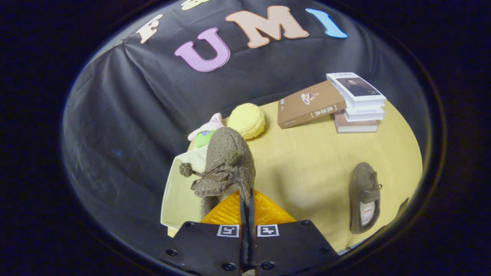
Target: Open the storage box then place both shoes into the box .Put the left shoe in first, then the right shoe, with the right side of both shoes facing outward in a uniform manner.
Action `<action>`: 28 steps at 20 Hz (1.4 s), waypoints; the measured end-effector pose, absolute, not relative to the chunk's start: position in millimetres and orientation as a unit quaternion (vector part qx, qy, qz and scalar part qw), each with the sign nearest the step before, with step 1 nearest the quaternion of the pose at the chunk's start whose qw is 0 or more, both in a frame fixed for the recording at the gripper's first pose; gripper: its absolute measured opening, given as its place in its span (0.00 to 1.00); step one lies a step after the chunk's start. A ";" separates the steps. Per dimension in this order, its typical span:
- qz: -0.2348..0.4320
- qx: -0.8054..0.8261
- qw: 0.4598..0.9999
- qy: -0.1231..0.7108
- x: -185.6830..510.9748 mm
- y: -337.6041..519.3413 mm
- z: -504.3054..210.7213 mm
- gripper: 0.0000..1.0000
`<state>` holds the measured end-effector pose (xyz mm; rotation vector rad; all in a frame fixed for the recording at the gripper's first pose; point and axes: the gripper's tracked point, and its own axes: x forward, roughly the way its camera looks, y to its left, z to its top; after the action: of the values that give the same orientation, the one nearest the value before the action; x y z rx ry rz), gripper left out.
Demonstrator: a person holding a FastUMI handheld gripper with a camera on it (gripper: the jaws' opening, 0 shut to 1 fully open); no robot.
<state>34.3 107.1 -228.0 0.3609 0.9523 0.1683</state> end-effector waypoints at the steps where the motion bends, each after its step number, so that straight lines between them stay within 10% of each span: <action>1: 0.085 0.174 0.869 0.454 36.5 115.9 -224.6 0.03; 28: 0.074 0.123 0.812 0.566 25.1 295.7 -360.1 0.04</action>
<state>25.1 295.7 -360.1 0.2628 1.2079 0.1570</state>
